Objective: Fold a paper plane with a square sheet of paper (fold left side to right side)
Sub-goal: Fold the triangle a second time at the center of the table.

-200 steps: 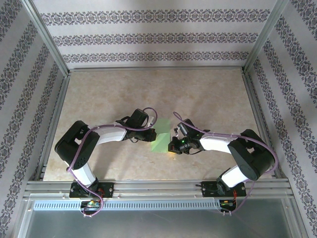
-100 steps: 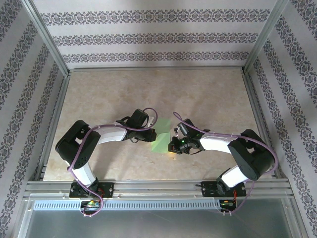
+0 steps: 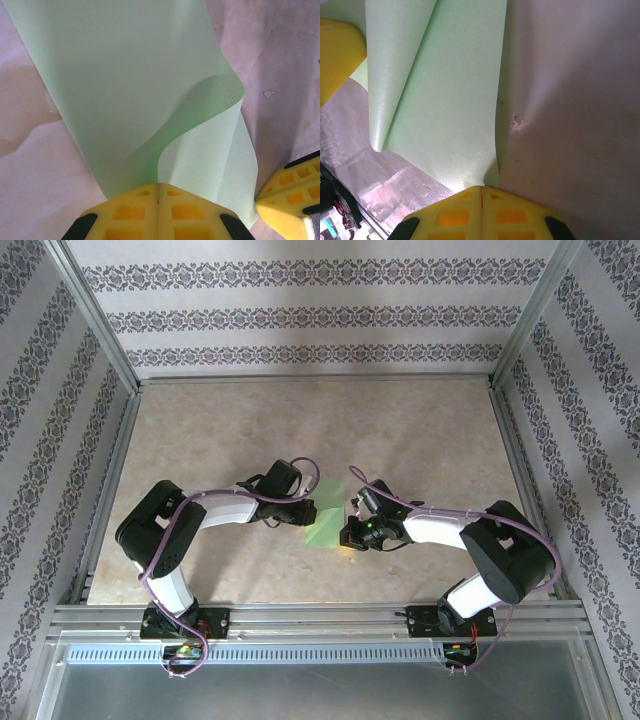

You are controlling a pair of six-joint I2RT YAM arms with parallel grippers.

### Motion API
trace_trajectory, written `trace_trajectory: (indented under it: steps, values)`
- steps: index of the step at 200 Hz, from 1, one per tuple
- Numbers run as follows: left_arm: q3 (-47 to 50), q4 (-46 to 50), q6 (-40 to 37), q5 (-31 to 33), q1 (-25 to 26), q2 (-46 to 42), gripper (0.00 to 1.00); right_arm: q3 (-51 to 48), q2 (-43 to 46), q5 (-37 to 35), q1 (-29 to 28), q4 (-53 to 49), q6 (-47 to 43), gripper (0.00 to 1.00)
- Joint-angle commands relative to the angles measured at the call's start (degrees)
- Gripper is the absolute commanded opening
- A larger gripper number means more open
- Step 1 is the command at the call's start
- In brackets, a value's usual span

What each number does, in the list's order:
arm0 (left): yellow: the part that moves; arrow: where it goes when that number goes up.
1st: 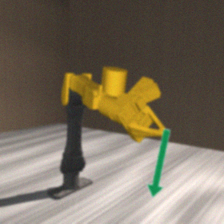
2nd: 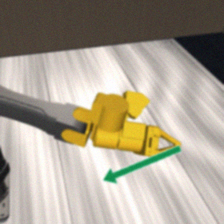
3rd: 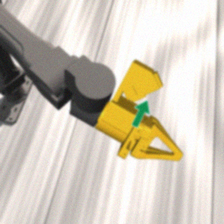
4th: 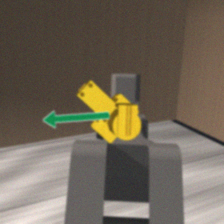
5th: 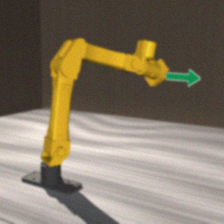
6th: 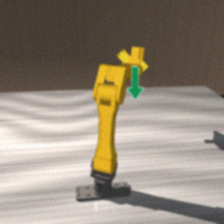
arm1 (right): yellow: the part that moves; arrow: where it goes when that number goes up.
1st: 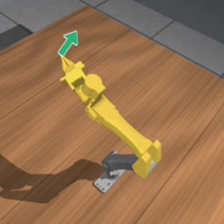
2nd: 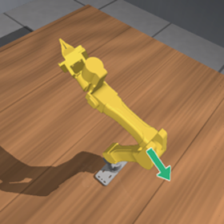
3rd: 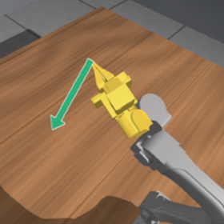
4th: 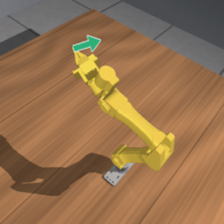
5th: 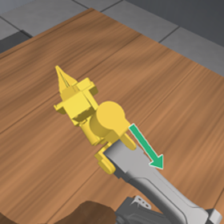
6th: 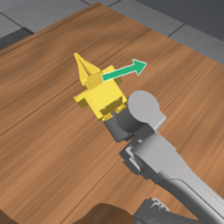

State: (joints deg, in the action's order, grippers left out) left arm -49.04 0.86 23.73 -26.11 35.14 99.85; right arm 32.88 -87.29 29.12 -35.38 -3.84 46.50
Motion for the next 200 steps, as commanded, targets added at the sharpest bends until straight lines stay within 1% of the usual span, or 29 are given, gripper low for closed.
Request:
trace_trajectory:
  steps: [1,102,133,160,174,197,200]
  values:
    - [-1.41,-0.55,-1.78,-0.29,-0.77,0.94,0.06,-0.58,-1.58,-4.07,0.46,-4.93,-0.80,0.00]
    - [-1.51,0.80,-2.63,0.22,-0.76,2.79,0.06,-0.15,-0.93,-3.51,0.48,-4.84,-0.97,0.00]
    - [-1.30,1.04,-2.70,0.28,-0.77,3.07,0.06,0.59,2.58,-2.26,0.86,-4.12,-0.89,0.13]
    - [-1.28,1.20,-2.76,0.37,-0.76,3.06,0.06,0.86,6.02,-0.64,2.45,-2.72,-0.19,0.16]
    - [-1.28,1.23,-2.72,0.27,-0.77,2.96,0.06,0.93,6.56,0.58,3.24,-0.35,0.99,0.14]
    - [-1.22,1.33,-2.73,0.34,-0.77,2.93,0.06,2.18,4.66,1.78,3.05,4.44,2.92,0.00]
    - [-1.19,1.32,-2.76,0.35,-0.77,2.97,0.06,2.38,4.19,1.85,2.99,5.03,3.12,0.00]
